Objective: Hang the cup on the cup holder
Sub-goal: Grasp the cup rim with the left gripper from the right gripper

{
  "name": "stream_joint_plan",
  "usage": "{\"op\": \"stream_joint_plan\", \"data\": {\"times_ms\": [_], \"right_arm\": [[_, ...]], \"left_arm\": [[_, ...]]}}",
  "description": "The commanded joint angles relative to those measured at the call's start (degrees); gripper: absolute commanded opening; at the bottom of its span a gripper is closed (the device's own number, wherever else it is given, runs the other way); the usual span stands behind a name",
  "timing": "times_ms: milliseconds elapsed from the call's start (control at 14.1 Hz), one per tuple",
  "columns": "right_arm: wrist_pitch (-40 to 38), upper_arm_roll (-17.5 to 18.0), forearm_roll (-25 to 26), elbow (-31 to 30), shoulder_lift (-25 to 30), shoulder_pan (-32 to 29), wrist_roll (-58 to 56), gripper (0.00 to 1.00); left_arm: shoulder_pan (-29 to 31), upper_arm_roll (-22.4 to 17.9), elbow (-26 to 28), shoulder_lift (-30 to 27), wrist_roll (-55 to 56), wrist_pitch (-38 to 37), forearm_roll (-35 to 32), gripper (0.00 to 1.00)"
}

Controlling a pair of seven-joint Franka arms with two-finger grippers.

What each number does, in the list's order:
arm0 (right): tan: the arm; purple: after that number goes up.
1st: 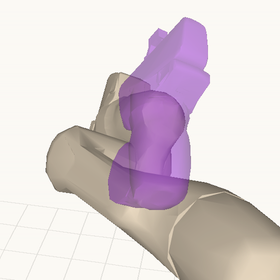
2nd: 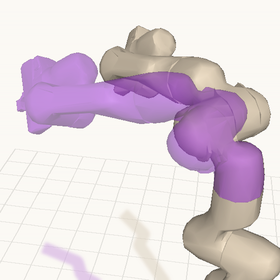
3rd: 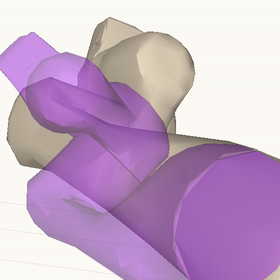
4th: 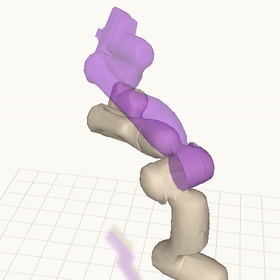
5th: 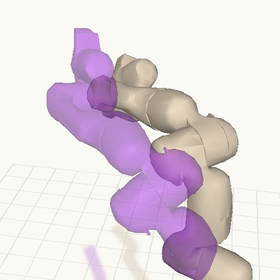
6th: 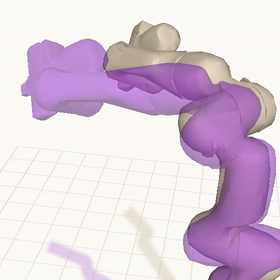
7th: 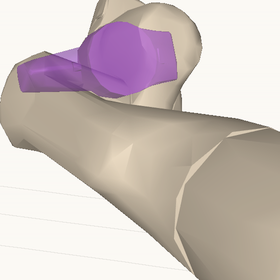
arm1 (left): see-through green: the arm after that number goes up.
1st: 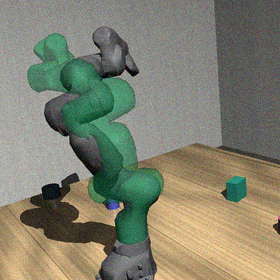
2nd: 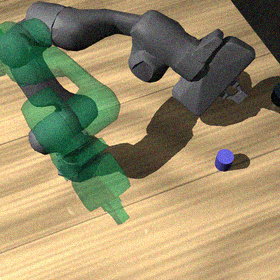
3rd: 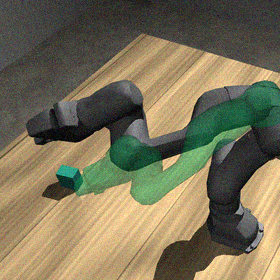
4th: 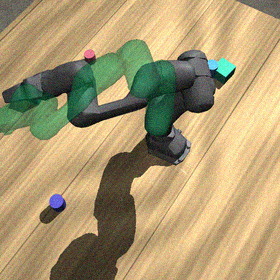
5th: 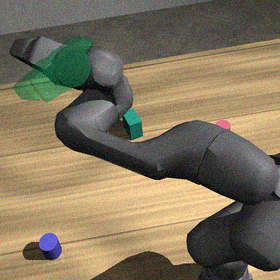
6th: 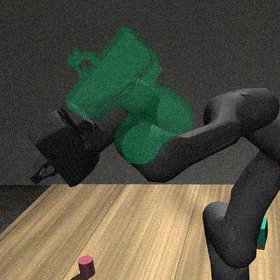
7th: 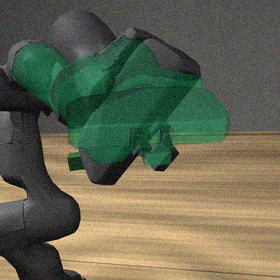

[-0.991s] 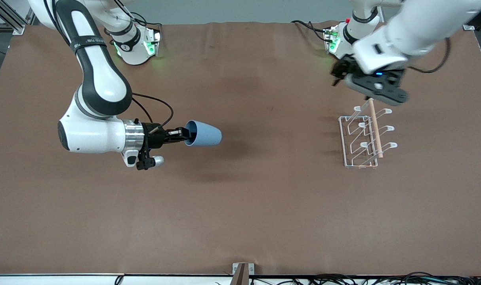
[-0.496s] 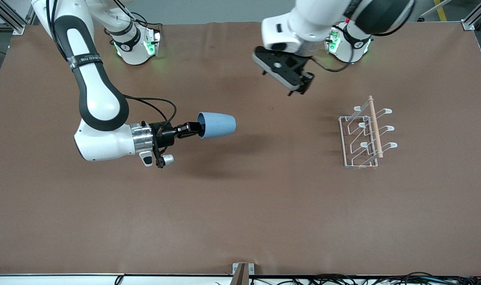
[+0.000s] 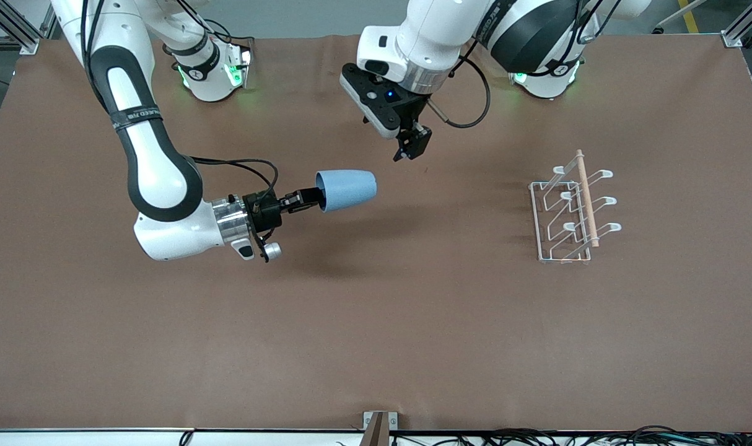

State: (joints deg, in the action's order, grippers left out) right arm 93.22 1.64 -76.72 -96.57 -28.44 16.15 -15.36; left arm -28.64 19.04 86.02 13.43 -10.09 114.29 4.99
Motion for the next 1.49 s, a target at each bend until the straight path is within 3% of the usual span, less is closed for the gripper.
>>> {"op": "stream_joint_plan", "data": {"times_ms": [0, 850, 1062, 1204, 1345, 1416], "right_arm": [[-3.1, -0.1, -1.5, 0.6, -0.4, 0.7, -0.1, 0.01], [-4.5, -0.2, -1.3, 0.6, -0.3, 1.7, -0.8, 0.03], [-4.5, -0.2, -1.3, 0.6, -0.4, 1.7, -0.7, 0.04], [-4.6, -0.1, -1.3, 0.6, -0.4, 1.6, -0.7, 0.04], [-4.6, -0.2, -1.2, 0.6, -0.3, 1.6, -0.7, 0.04], [-4.6, -0.2, -1.3, 0.6, -0.3, 1.4, -0.2, 0.1]], "left_arm": [[-1.2, -0.1, -5.1, 4.2, -4.0, 0.2, -2.6, 1.0], [-3.9, -0.1, -5.0, 11.4, -7.1, 6.6, -4.3, 1.0], [-4.1, -0.1, -5.0, 12.1, -7.3, 7.1, -5.4, 0.95], [-4.1, -0.1, -5.0, 12.2, -7.3, 7.0, -6.6, 0.71], [-4.1, -0.2, -5.0, 12.0, -7.1, 7.0, -9.2, 0.36], [-4.1, -0.2, -5.0, 11.8, -7.1, 7.0, -10.6, 0.28]]}}
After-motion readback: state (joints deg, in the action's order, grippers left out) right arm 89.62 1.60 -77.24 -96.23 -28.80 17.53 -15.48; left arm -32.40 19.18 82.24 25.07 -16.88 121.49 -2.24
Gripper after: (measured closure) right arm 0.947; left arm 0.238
